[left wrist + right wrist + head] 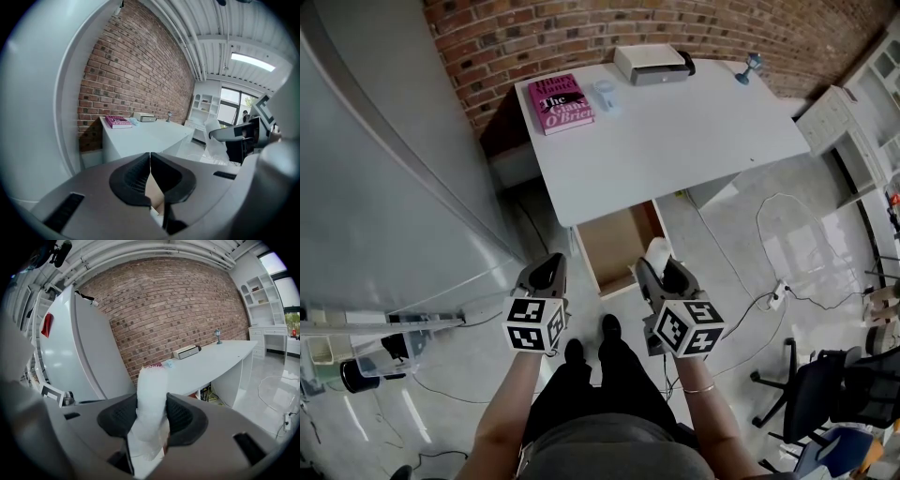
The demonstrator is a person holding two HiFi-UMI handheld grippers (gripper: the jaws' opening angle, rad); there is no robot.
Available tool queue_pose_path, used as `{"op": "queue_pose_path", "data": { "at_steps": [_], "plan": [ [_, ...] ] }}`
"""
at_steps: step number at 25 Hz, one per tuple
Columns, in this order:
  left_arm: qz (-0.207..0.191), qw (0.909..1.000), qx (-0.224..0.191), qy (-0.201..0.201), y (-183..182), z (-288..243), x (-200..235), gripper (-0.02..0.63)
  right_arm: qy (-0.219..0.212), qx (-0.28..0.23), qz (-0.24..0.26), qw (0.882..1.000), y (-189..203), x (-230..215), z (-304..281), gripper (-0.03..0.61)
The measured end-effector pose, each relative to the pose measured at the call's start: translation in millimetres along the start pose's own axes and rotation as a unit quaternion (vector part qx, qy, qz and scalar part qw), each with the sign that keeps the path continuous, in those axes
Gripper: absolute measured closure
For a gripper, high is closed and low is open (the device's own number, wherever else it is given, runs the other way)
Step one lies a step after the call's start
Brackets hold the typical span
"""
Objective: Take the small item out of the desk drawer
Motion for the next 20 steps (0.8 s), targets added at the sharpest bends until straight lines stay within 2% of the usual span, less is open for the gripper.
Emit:
{"op": "queue_pose_path", "data": {
  "at_steps": [20],
  "plan": [
    [-0.006,1.0,-0.005,0.003,-7.0,-0.8,3.9,0.591,0.014,-0.007,-0.014,1.0,0.3,-5.2,2.5,0.4]
  ]
}}
Point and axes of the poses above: the fingertips, and each gripper's own axes: z backward along the fingers, x to its left, y out of its underside, the point moved 5 cm from there along z, backward along the fingers, and after that the axes turned 1 degree about -x, right-handed, at the moved point
